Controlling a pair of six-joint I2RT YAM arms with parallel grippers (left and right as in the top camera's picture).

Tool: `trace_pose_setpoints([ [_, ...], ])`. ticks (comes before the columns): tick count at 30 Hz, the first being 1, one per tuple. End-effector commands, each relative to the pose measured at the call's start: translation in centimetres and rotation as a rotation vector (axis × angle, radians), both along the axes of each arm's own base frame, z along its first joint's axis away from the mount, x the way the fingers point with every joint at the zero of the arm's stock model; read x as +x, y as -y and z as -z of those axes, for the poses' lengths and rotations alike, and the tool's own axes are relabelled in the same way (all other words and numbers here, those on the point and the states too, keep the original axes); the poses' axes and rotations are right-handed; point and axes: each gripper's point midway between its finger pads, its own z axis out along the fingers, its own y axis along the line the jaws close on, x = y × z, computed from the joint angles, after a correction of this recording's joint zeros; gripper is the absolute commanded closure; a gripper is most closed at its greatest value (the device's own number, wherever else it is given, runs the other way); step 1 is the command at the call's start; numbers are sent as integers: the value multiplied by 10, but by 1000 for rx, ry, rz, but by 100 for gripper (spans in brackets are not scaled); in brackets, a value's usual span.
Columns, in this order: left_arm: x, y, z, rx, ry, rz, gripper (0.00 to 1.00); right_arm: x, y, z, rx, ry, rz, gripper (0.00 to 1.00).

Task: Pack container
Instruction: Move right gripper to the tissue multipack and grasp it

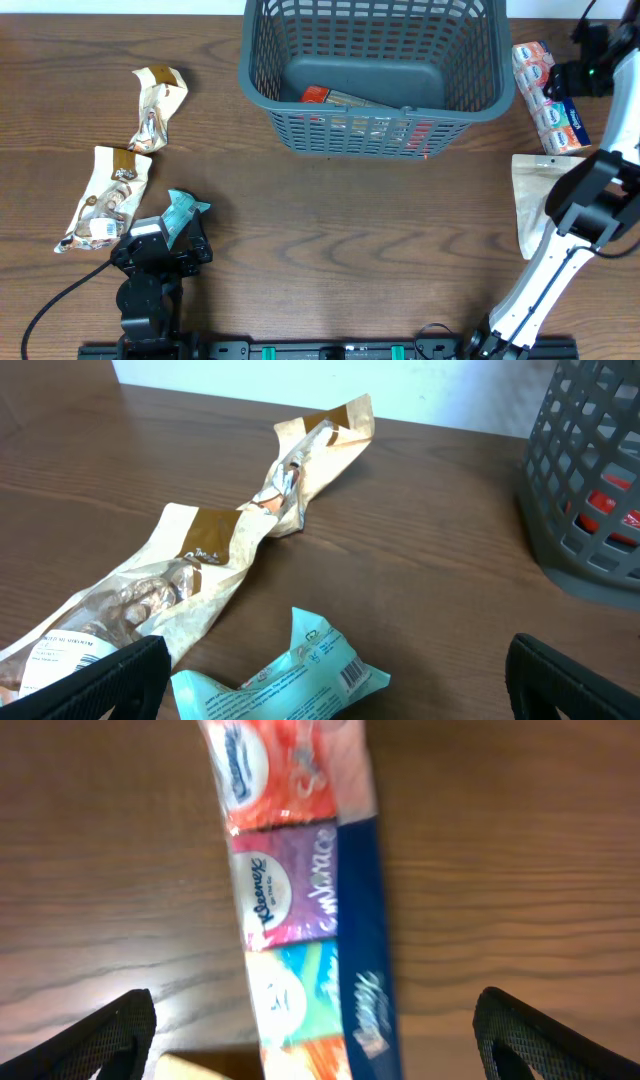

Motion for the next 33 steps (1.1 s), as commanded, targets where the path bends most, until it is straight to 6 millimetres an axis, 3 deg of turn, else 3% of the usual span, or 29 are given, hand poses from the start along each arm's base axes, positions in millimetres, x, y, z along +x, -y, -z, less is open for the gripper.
trace_pose_setpoints([
  [1, -1, -3, 9, -8, -21, -22, 1, 0, 6, 24, 17, -29, 46, 11],
  [11, -1, -3, 9, -9, -21, -22, 1, 3, 8, 74, 61, -72, 68, 6],
  [19, -1, -3, 9, -54, -14, -37, 1, 1, 0, 105, 123, -107, 78, 11],
  [22, -1, -3, 9, -54, -14, -37, 1, 1, 0, 104, 121, -105, 78, 26],
  [27, -1, -3, 9, -54, -14, -37, 1, 1, -9, 100, 158, -102, 67, 87],
  [30, -1, -3, 9, -54, -14, -37, 2, 5, -19, 89, 203, -74, 54, 98],
  [33, -1, -3, 9, -54, -14, -37, 1, 15, -25, 59, 217, -8, 81, 99],
])
